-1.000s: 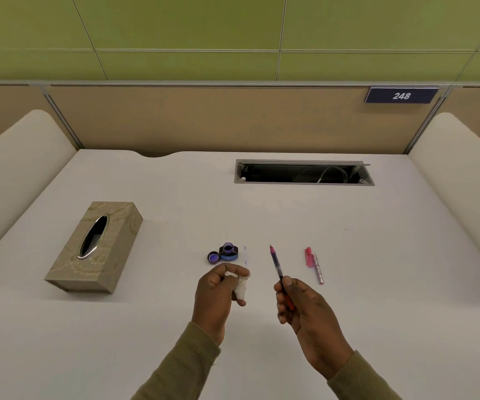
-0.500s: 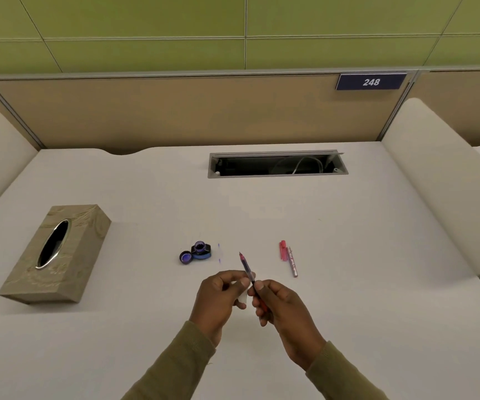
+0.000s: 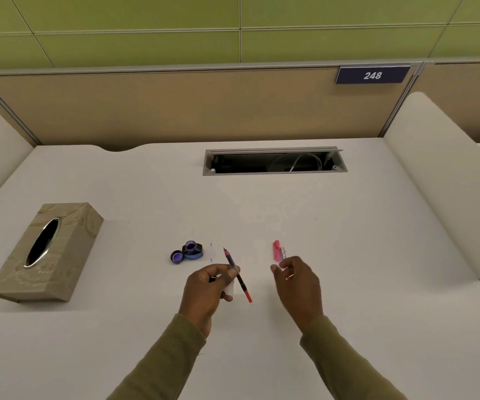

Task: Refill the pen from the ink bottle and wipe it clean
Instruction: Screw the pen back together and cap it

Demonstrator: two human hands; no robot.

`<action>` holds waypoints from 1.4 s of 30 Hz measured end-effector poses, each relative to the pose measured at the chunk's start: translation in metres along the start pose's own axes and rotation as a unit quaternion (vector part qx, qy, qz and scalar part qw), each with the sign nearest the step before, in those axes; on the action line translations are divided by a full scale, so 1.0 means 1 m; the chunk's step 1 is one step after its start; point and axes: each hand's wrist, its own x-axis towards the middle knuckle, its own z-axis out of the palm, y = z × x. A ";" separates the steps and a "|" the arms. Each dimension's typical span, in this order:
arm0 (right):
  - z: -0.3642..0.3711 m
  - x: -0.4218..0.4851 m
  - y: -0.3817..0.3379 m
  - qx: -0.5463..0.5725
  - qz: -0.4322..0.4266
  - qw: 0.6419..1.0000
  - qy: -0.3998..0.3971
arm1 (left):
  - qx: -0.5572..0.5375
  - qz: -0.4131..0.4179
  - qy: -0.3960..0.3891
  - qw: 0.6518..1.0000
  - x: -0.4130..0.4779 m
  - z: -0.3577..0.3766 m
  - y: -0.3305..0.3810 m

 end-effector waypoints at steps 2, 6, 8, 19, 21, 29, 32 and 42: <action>0.004 0.018 0.012 -0.069 0.002 0.998 0.006 | -0.001 0.001 0.004 1.000 0.002 0.002 0.000; 0.012 0.040 0.024 -0.138 0.027 0.990 -0.028 | -0.001 0.001 0.013 1.000 0.004 0.005 0.000; 0.014 0.045 0.029 -0.174 0.027 0.984 -0.029 | 0.005 0.002 0.016 1.000 0.006 0.007 0.001; -0.041 0.005 0.044 -0.123 -0.083 0.989 -0.018 | -0.021 0.015 0.020 0.999 0.010 0.010 0.014; -0.048 -0.015 0.036 -0.065 -0.135 0.987 -0.056 | -0.037 0.017 0.020 0.999 0.010 0.012 0.016; -0.043 -0.046 0.013 0.035 -0.195 0.976 -0.090 | -0.060 0.041 0.041 0.997 0.007 0.018 0.027; -0.042 -0.044 0.009 0.034 -0.215 0.972 -0.085 | -0.062 0.053 0.044 0.996 0.003 0.016 0.029; -0.040 -0.046 0.000 0.066 -0.212 0.970 -0.102 | -0.066 0.079 0.070 0.992 -0.008 0.018 0.026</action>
